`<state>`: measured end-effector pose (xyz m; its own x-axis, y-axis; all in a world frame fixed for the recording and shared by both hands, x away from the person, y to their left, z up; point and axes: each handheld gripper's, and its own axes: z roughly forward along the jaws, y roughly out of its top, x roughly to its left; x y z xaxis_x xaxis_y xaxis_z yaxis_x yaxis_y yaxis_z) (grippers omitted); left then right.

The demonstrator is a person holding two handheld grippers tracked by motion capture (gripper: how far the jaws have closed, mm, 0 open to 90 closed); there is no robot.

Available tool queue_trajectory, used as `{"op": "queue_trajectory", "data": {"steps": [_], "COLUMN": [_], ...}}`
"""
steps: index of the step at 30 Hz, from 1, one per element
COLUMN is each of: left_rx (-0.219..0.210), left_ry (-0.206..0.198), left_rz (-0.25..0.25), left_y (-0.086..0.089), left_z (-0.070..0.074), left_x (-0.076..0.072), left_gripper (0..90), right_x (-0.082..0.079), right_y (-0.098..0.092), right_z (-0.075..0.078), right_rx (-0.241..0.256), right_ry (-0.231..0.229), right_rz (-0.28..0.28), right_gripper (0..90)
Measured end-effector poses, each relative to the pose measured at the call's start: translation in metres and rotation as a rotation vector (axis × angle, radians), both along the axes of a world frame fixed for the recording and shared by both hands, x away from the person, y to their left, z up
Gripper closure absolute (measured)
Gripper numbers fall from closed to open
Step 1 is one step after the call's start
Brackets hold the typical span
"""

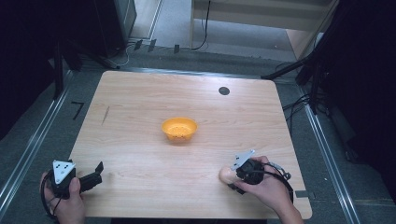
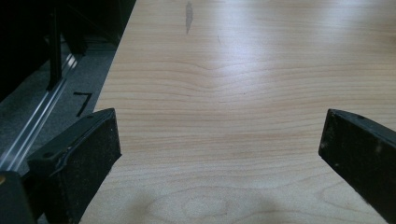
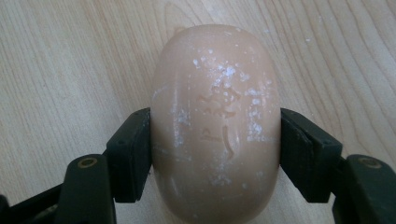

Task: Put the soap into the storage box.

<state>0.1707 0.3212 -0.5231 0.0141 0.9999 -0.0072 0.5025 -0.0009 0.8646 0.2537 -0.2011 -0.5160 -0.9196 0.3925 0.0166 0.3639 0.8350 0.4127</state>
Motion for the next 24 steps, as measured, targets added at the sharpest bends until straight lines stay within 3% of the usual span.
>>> {"op": "queue_trajectory", "data": {"steps": [10, 24], "left_rx": [0.0, -0.004], "left_ry": [0.001, -0.001], "left_rz": [-0.003, -0.002], "left_y": [0.0, 0.0], "left_z": [0.0, 0.0], "left_x": [0.0, 0.0], "left_gripper": [0.0, 0.0], "right_x": [0.003, 0.01], "right_y": [0.001, 0.001], "right_z": [0.002, 0.02], "right_rx": [0.003, 0.019], "right_ry": [-0.011, -0.028], "right_rz": [0.009, 0.029], "right_gripper": [33.6, 33.6]}}
